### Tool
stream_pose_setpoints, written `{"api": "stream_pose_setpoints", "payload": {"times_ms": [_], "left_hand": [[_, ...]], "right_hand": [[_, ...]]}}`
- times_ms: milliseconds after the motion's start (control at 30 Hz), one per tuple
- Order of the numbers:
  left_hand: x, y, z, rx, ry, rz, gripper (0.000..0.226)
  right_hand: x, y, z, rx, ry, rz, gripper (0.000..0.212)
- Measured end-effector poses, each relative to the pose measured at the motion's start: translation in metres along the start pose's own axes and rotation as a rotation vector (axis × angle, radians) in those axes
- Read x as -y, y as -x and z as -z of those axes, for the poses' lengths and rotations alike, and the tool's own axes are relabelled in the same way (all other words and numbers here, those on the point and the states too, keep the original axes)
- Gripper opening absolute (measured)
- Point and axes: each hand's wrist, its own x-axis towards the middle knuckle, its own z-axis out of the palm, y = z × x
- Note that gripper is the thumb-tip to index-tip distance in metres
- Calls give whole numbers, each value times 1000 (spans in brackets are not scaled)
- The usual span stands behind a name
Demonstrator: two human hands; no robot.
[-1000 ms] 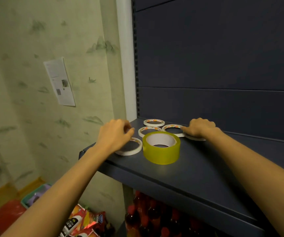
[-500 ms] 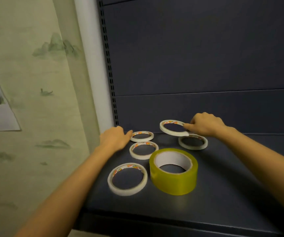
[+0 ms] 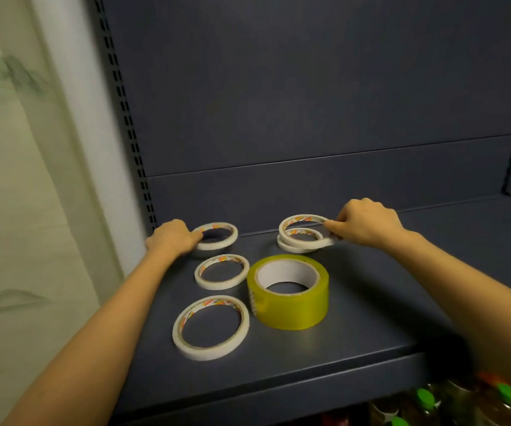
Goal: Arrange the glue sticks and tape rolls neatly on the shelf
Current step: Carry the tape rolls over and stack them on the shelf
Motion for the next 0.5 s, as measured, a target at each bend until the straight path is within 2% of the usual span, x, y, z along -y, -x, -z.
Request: {"api": "stream_pose_setpoints", "payload": {"times_ms": [133, 333, 500], "left_hand": [[-31, 9, 17, -123, 9, -114, 42], [-109, 39, 19, -77, -6, -349, 44], [-189, 70, 3, -36, -47, -537, 43]], "right_hand": [[-24, 14, 18, -14, 22, -58, 41], [-74, 32, 47, -69, 58, -143, 42], [-142, 59, 78, -124, 130, -240, 43]]}}
